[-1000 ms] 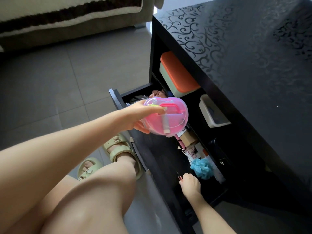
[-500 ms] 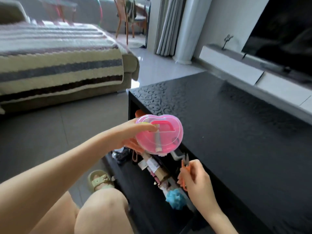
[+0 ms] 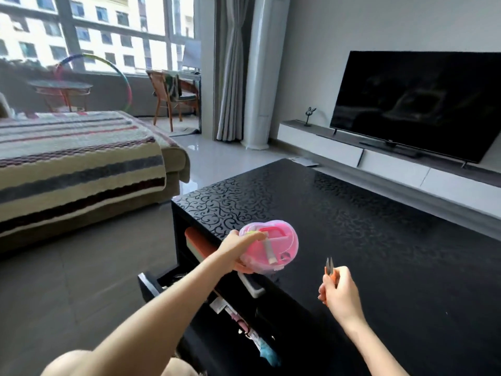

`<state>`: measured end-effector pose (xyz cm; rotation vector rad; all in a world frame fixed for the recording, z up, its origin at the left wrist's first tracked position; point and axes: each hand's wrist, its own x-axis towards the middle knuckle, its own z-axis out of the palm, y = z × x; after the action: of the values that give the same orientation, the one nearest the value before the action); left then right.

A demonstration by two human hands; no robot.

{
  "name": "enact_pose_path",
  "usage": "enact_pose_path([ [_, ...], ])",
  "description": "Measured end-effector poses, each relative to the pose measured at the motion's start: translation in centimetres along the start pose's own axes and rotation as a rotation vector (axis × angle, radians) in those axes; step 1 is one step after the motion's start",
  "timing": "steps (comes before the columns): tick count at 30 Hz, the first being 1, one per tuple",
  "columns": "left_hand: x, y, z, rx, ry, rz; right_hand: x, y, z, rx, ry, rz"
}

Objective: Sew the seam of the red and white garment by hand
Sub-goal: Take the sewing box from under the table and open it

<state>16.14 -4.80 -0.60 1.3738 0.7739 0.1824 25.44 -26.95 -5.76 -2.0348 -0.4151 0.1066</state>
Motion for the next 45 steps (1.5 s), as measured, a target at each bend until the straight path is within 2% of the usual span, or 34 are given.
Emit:
enact_pose_path([
  [5,2.9,0.1,2.6,0.11,-0.027,-0.012,2.2,2.0,0.0,-0.159,0.034,0.049],
  [13,7.7,0.3,5.4,0.262,-0.013,0.01,3.9,4.1,0.3,-0.334,0.09,-0.043],
  [17,9.2,0.0,5.7,0.244,-0.056,-0.012,4.2,4.4,0.4,-0.336,0.108,-0.06],
  [19,9.6,0.3,5.9,0.353,-0.05,0.046,4.4,4.6,0.4,-0.306,0.123,-0.061],
  [21,9.6,0.4,6.1,0.617,0.106,0.195,4.4,4.8,0.5,-0.281,0.134,-0.065],
  [22,9.4,0.4,6.2,0.732,0.213,0.326,4.5,4.9,0.5,-0.266,0.137,-0.062],
  [24,8.1,0.0,6.4,0.856,0.327,0.789,4.5,5.3,0.6,-0.228,0.151,-0.064],
  [26,7.2,-0.9,6.3,1.025,0.258,1.226,4.6,5.5,0.8,-0.208,0.151,-0.057],
  [28,7.5,-2.3,6.2,1.306,0.174,1.43,5.0,5.4,0.9,-0.25,0.151,-0.032],
  [30,7.9,-3.0,6.4,1.492,0.139,1.446,5.4,5.0,0.8,-0.414,0.209,-0.05],
  [33,8.3,-3.0,7.3,1.491,0.141,1.476,6.2,5.0,0.8,-0.618,0.271,-0.114],
  [37,8.6,-2.5,7.7,1.527,0.115,1.478,7.2,5.2,-0.9,-0.687,0.196,0.084],
  [39,8.7,-2.3,7.7,1.586,0.106,1.454,7.3,5.0,-1.6,-0.747,0.2,0.099],
  [41,9.2,-2.2,7.6,1.521,0.032,1.446,6.6,4.5,-1.6,-0.679,0.31,-0.068],
  [42,9.5,-2.0,7.4,1.437,-0.036,1.446,5.9,3.8,-1.2,-0.568,0.343,-0.152],
  [43,9.6,-1.7,7.1,1.351,-0.108,1.423,5.2,2.6,-0.7,-0.414,0.287,-0.178],
  [45,9.0,-0.9,6.5,1.231,-0.178,1.324,4.3,0.1,0.7,-0.097,0.011,-0.003],
])
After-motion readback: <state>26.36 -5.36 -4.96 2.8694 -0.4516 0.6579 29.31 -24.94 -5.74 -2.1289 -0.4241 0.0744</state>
